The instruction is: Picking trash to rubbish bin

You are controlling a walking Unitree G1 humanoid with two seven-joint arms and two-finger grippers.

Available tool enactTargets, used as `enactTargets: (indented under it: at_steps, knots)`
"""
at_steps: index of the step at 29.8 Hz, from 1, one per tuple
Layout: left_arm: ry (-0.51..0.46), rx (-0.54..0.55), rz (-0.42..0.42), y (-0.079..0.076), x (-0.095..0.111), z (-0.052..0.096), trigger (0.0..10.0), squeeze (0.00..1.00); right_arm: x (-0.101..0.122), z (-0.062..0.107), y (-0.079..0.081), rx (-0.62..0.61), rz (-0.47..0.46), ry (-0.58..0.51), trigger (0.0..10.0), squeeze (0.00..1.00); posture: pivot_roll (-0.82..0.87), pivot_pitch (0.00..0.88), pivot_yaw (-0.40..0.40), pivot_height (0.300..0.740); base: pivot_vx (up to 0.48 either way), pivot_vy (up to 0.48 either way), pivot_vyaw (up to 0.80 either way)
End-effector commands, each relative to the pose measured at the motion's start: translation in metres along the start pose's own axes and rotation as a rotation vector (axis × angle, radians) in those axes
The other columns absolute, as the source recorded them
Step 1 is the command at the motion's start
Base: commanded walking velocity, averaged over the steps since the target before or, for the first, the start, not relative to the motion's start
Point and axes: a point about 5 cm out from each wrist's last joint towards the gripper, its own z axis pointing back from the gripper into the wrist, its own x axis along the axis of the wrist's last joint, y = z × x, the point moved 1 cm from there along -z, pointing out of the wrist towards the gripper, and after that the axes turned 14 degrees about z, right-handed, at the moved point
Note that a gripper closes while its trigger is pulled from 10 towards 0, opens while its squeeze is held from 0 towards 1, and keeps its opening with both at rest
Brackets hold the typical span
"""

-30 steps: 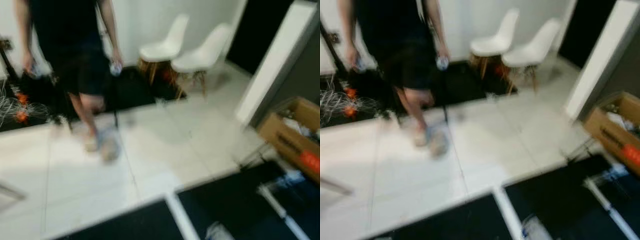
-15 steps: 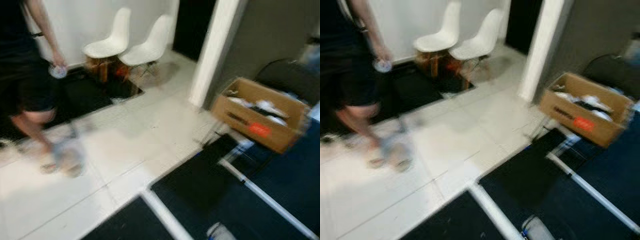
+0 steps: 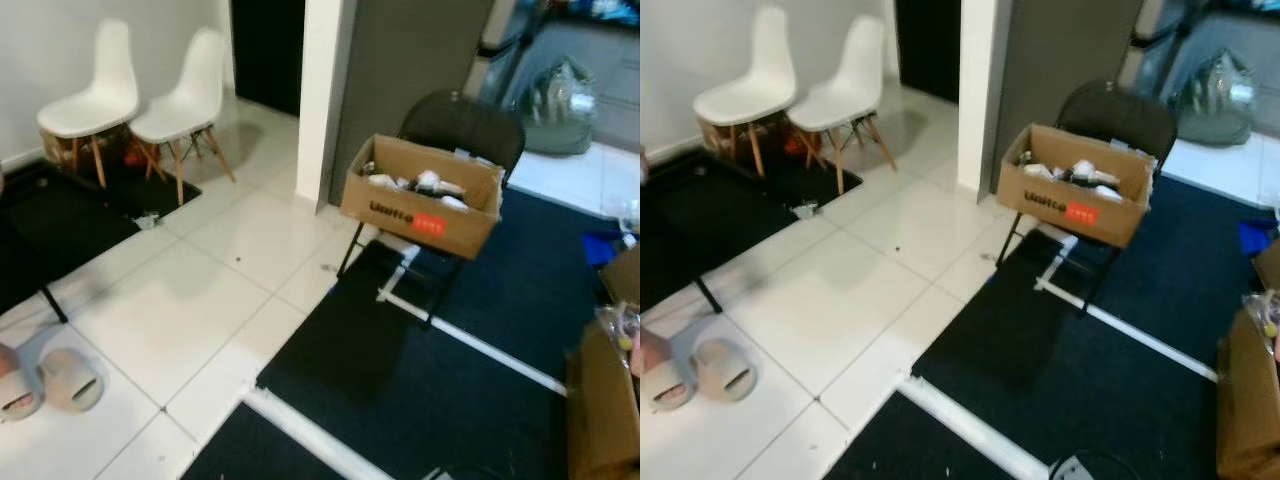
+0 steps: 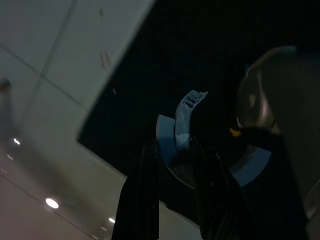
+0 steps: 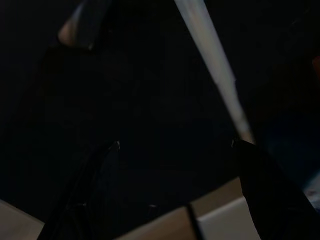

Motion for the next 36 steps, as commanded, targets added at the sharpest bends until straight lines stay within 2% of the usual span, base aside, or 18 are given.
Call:
enactTargets:
  at_steps: [1,6,16,27,31,36]
  knots:
    - [-0.014,-0.013,-0.017,-0.001,0.005,0.000,10.0,0.00,0.005,0.000,0.000,-0.009,-0.018,-0.016,10.0,0.00,0.01,0.000,0.044,0.740,0.000,0.000,-0.80]
    - [-0.046,-0.028,-0.023,-0.006,0.017,-0.001,10.0,0.00,0.006,-0.001,0.004,-0.001,-0.014,-0.019,10.0,0.00,0.00,0.001,0.040,0.740,0.000,0.000,-0.80]
    - [-0.063,-0.043,-0.043,-0.013,0.023,-0.002,10.0,0.00,-0.002,-0.001,0.005,0.002,-0.028,0.001,10.0,0.00,-0.02,0.014,0.056,0.740,0.000,0.000,-0.80]
    - [-0.091,-0.015,-0.047,-0.007,0.030,-0.002,10.0,0.00,0.000,0.000,0.002,-0.001,-0.056,-0.015,10.0,0.00,-0.01,0.012,0.058,0.740,0.000,0.000,-0.80]
    - [-0.109,0.004,-0.034,-0.002,0.035,-0.002,10.0,0.00,0.012,0.000,-0.001,-0.008,-0.055,-0.048,10.0,0.00,0.00,0.016,0.051,0.740,0.000,0.000,0.00]
    - [-0.116,0.011,-0.015,-0.001,0.036,-0.002,10.0,0.00,0.016,0.000,-0.003,-0.011,-0.040,-0.057,10.0,0.00,0.00,0.018,0.044,0.740,0.225,0.000,0.00]
